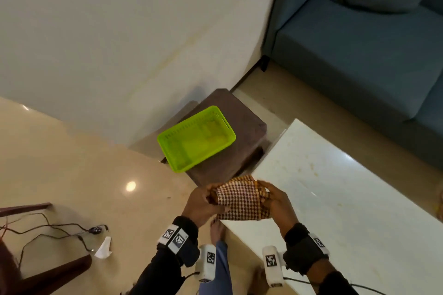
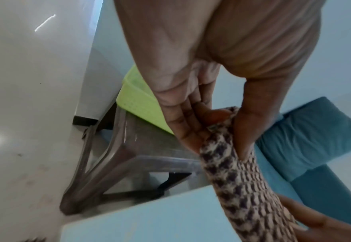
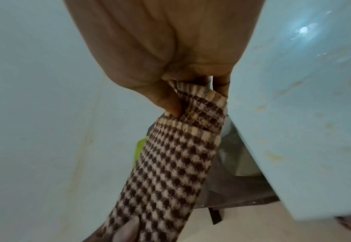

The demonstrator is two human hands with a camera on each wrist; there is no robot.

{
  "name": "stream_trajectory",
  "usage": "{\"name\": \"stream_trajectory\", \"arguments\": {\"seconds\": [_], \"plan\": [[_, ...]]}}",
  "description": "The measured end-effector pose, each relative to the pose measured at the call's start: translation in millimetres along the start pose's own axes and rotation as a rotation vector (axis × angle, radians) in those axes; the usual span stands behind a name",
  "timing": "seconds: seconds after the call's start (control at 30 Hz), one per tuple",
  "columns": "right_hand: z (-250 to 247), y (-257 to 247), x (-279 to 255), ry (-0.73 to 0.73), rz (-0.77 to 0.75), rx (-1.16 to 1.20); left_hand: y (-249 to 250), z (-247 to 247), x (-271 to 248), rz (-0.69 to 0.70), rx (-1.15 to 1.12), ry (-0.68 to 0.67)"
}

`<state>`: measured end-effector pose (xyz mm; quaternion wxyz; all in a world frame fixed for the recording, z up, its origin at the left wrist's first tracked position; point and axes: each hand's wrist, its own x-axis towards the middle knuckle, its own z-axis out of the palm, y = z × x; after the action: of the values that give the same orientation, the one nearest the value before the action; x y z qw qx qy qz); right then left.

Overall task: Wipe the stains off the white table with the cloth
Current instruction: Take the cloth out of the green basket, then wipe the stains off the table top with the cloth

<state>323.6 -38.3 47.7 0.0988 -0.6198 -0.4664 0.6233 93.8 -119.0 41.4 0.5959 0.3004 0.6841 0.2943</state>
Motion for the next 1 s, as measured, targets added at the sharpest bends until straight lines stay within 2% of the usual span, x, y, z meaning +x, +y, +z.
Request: {"name": "stream_trajectory", "arguments": {"seconds": [0.1, 0.27, 0.47, 0.53, 0.6, 0.67, 0.73, 0.8, 0.9, 1.0], "plan": [[-22, 72, -42, 0.053, 0.095, -0.016, -33, 52, -21, -0.093, 0.124, -0.022], [-41, 165, -72, 0.171, 0.066, -0.067, -84, 124, -32, -0.136, 0.222, -0.053], [-35, 234, -42, 0.294, 0.044, 0.002, -125, 162, 12, -0.086, 0.324, 0.022], [-29, 251, -21, 0.316, 0.057, -0.014, -139, 162, 36, -0.079, 0.353, 0.096], [-20, 271, 2, 0.364, 0.069, -0.152, -157, 154, 60, -0.051, 0.443, 0.220], [-12, 286, 21, 0.389, 0.057, -0.418, -174, 142, 79, -0.056, 0.569, 0.293], [-5, 290, 33, 0.416, -0.070, -0.588, -190, 128, 89, -0.090, 0.623, 0.306], [10, 297, 45, 0.418, -0.292, -0.690, -208, 120, 94, -0.093, 0.613, 0.268], [34, 309, 69, 0.221, -0.569, -0.894, -225, 115, 95, -0.049, 0.551, 0.238], [40, 316, 103, 0.031, -0.701, -1.110, -232, 113, 97, -0.026, 0.583, 0.291]]}}
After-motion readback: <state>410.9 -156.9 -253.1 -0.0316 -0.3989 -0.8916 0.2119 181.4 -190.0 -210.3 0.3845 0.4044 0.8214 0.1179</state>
